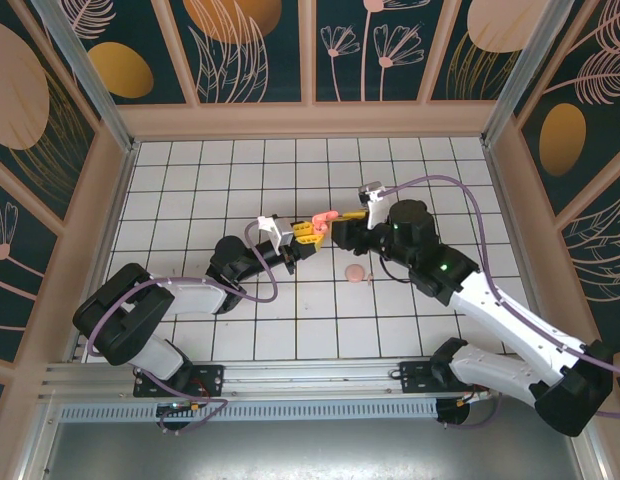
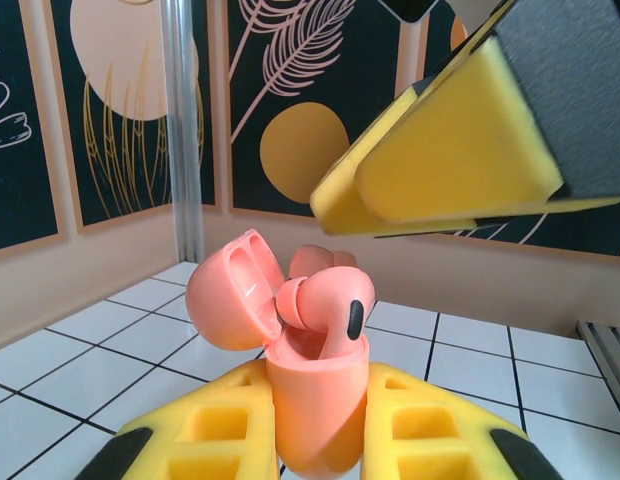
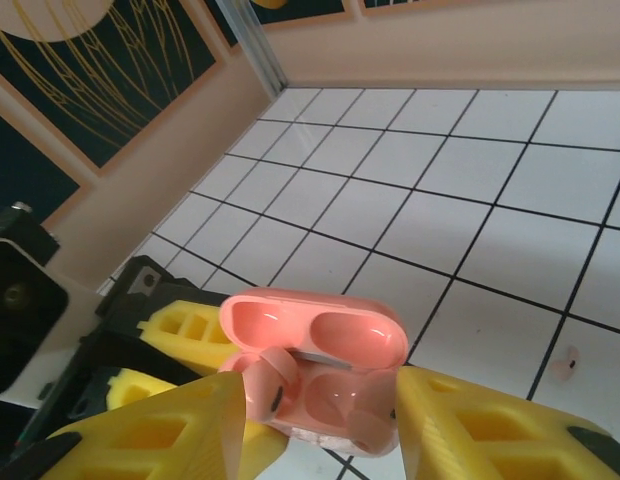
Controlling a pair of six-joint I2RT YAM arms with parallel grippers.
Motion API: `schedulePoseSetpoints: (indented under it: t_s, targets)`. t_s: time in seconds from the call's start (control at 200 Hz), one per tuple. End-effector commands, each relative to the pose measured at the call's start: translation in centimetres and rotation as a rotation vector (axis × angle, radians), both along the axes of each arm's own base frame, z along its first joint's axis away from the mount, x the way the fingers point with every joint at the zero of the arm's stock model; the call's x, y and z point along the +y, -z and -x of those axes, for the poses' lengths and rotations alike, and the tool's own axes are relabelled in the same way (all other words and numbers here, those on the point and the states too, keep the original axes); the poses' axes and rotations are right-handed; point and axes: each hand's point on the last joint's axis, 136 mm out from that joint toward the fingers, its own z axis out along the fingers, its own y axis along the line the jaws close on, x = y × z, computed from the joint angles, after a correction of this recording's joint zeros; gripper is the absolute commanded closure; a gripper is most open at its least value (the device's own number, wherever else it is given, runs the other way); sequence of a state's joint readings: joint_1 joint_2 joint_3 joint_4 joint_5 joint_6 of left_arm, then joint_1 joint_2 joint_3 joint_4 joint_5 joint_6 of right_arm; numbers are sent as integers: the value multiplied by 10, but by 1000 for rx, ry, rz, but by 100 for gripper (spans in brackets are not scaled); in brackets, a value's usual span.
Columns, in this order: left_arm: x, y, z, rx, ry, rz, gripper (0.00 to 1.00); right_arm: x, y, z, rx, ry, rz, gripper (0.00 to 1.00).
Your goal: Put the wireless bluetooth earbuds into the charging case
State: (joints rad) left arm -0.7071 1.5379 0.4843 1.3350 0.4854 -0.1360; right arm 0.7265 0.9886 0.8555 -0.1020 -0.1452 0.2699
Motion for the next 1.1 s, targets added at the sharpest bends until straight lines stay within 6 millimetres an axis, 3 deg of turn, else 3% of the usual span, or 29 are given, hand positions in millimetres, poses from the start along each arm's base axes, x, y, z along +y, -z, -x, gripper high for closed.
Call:
schedulePoseSetpoints:
  t_s: [0.0,0.31,0.525,1.096]
  targets:
    - [2,-25,4,-65,3,52,87,-1,-30,3,-48,-17,-90,57]
    - [3,-27,5,-70,2,55,87,-37,-13,-11,58,73,-163,76]
    - [3,-28,4,-73,2,56,87,-26,8,-8,129,14,-144,83]
    - [2,-29,4,-78,2,53,87,-6,6,-5,135,-79,-137,85]
